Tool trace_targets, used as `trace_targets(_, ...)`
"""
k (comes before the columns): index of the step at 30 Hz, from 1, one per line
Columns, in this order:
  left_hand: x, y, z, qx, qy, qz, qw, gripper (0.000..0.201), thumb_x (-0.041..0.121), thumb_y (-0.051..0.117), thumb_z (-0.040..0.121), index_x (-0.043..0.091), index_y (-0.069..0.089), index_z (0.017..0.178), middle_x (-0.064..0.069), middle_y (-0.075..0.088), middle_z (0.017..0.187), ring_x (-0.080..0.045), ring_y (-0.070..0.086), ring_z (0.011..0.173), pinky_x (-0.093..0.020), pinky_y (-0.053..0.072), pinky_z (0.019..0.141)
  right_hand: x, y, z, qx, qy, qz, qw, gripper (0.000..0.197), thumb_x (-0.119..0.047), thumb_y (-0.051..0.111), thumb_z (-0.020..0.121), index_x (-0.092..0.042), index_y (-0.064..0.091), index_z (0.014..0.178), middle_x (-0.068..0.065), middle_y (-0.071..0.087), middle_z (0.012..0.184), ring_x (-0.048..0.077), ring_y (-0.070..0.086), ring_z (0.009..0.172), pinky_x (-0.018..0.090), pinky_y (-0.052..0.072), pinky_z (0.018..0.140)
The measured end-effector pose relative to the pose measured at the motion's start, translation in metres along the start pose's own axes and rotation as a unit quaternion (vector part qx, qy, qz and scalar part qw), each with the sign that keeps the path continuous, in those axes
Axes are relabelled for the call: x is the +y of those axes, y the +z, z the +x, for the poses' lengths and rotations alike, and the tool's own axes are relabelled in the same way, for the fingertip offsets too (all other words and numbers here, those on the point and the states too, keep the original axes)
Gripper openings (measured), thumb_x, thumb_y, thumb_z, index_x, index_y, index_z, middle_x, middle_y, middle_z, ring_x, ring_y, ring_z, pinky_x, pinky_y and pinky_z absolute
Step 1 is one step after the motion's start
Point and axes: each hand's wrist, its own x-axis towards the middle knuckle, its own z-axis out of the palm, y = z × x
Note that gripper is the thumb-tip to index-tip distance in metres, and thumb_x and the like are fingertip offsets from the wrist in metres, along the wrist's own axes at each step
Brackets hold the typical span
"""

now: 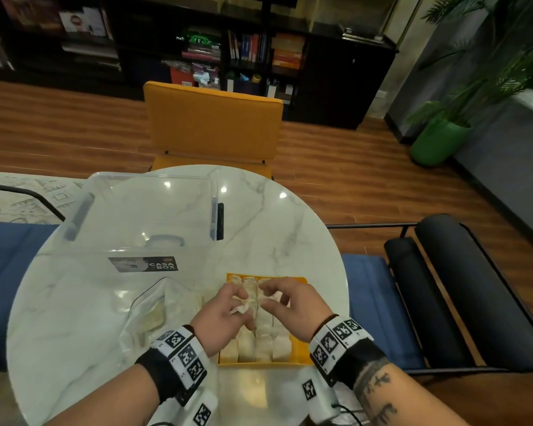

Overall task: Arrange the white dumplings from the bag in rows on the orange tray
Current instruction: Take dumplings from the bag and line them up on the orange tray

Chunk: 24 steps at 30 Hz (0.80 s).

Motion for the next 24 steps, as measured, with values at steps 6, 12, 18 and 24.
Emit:
trace_targets(6,0.028,0.005,-0.011,-0.052,0.028,-0.056,0.997,0.019,0.011,0.058,0.093,0.007,0.044,0.105,-0.005,0.072,0.073,-0.012,0.051,0.046,-0.019,0.038,0.044,-0.035,-0.01,-0.014,-0.017,-0.033,0.009,0.999,0.009,-0.032,0.068,0.089,-0.026,0.07,0.083,-0.004,0.07,0.084,0.009,0.06,0.073,0.025,0.051,0.073)
trace_targets(12,0.03,-0.004,-0.019,-0.06,0.044,-0.046,0.996,0.012,0.018,0.055,0.097,0.02,0.054,0.109,0.001,0.076,0.094,-0.013,0.065,0.066,-0.026,0.044,0.055,-0.038,-0.015,-0.015,0.029,-0.002,0.052,0.998,0.008,-0.024,0.059,0.096,-0.022,0.065,0.09,-0.003,0.07,0.081,0.001,0.061,0.069,0.012,0.046,0.064)
trace_targets(18,0.029,-0.006,-0.019,-0.044,0.053,-0.054,0.996,0.01,0.019,0.051,0.1,0.014,0.058,0.097,-0.001,0.075,0.088,-0.014,0.063,0.064,-0.025,0.042,0.054,-0.038,-0.012,-0.017,0.06,-0.003,0.073,0.996,0.008,-0.035,0.065,0.091,-0.03,0.066,0.097,-0.008,0.068,0.085,0.004,0.062,0.072,0.019,0.051,0.07)
trace_targets(24,0.02,-0.002,-0.014,-0.027,0.05,-0.036,0.998,0.007,0.018,0.057,0.097,0.017,0.061,0.091,-0.004,0.075,0.091,-0.012,0.066,0.068,-0.017,0.045,0.054,-0.026,-0.015,-0.014,0.046,-0.007,0.023,0.999,0.007,-0.033,0.067,0.089,-0.029,0.073,0.091,-0.013,0.071,0.085,0.002,0.062,0.077,0.018,0.05,0.073)
